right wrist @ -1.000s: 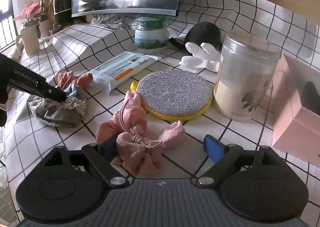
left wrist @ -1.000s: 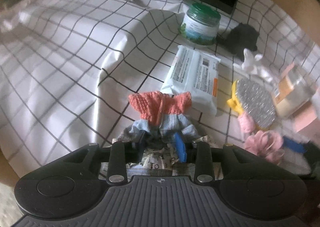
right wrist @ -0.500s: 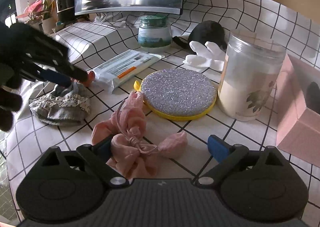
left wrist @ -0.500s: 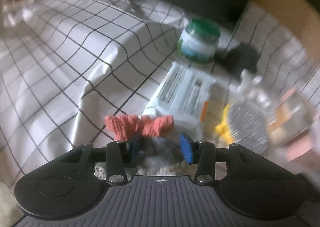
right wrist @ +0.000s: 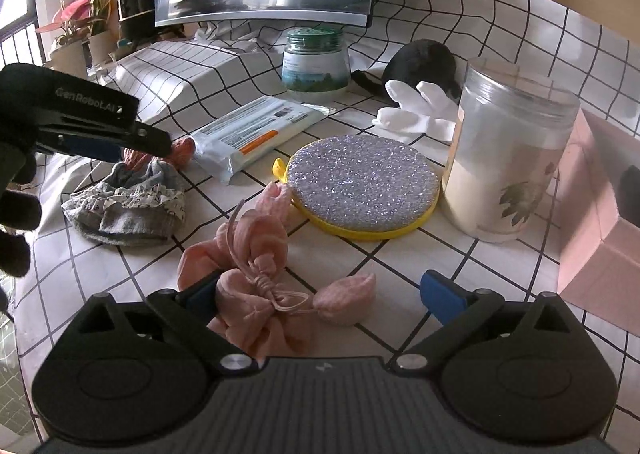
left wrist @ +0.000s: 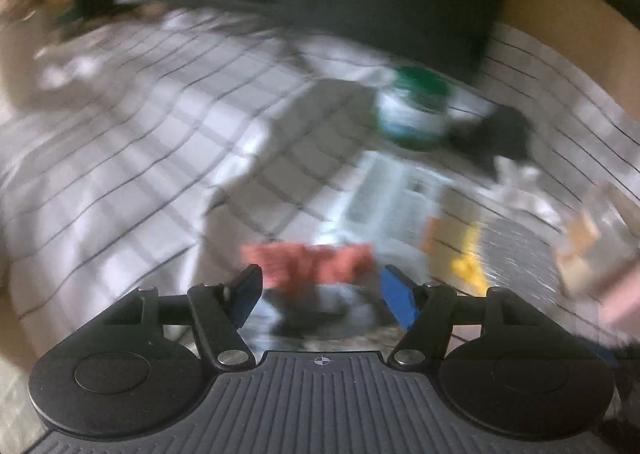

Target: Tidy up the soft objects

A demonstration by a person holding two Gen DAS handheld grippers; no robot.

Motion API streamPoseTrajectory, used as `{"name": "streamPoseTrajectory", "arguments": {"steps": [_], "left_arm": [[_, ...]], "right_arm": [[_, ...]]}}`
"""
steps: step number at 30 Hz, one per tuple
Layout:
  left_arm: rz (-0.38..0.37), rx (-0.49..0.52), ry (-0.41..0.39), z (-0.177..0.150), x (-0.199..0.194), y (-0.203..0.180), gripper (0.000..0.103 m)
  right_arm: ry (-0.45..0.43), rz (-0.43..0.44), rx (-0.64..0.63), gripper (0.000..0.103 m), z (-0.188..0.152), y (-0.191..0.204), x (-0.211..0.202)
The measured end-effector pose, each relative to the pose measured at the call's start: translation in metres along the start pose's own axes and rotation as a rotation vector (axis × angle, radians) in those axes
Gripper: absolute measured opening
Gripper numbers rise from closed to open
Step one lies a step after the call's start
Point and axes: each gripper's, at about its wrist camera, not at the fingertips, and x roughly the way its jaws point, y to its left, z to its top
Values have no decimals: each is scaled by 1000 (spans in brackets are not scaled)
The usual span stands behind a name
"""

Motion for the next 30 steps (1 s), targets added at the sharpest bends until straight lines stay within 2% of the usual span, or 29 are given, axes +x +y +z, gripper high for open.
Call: {"name": "streamPoseTrajectory", "arguments": {"steps": [3,7,11,13,15,17,19,21,25,30], "left_arm": [[-19,-74,58,5,13,10,71],[5,22,58,3,22,-6,73],[21,74,40,-1,23,-12,74],[36,165,49,-3,26,-21,72],[27,239,44,-6,25,-23,65],[7,224,52,-5,23,-17,57],[-3,201,65,-1,20,-9,44],[-17,168,78,2,17,0,30],[-52,137,86,3,8,17,27],[-91,144,83,7,-5,25,26]], "right_arm": [[2,5,-4,103,0,0,1],[10,20,-17,103,1,-3,0],[28,37,-36,103,3,-4,0],[29,36,-36,103,3,-4,0],[31,38,-37,103,3,-4,0],[40,43,-45,103,5,-4,-1],[59,33,-40,101,8,-4,-4],[29,7,-17,101,10,-3,-15],[-10,19,-19,101,16,9,-30],[82,32,0,96,20,20,-7]]}}
